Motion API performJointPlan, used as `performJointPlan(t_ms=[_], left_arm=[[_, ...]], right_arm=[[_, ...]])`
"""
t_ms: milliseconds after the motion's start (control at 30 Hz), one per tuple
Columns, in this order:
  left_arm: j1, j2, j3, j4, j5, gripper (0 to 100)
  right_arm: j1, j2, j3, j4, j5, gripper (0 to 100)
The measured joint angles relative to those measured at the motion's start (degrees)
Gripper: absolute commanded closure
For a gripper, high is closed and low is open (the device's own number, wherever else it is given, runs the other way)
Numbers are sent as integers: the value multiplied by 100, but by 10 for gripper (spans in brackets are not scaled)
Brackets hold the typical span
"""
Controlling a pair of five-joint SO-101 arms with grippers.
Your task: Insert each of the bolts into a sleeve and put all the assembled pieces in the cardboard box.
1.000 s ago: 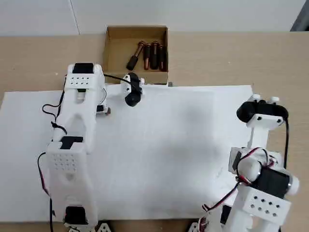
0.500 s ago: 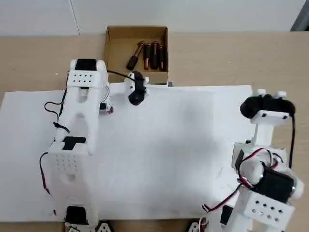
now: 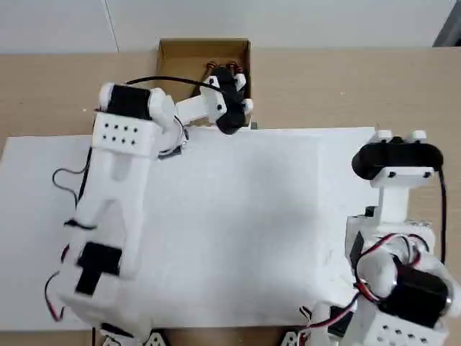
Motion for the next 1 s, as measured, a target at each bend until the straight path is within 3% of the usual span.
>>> performJointPlan(t_ms=[267,567,733,1000], left_arm=[[334,-1714,1037,-44,862,994],[527,-3068,2875,-1705,2840,994],[527,-3833,4246,-2831,3912,994],[527,-5187,6171,-4651,5336,994]], right_arm=[[0,-756,-53,0,0,994],[-149,-1160,1029,-1213,0,995],[-976,-1468,1996,-1996,-35,995],[-2418,-2163,3446,-3332,-949,995]])
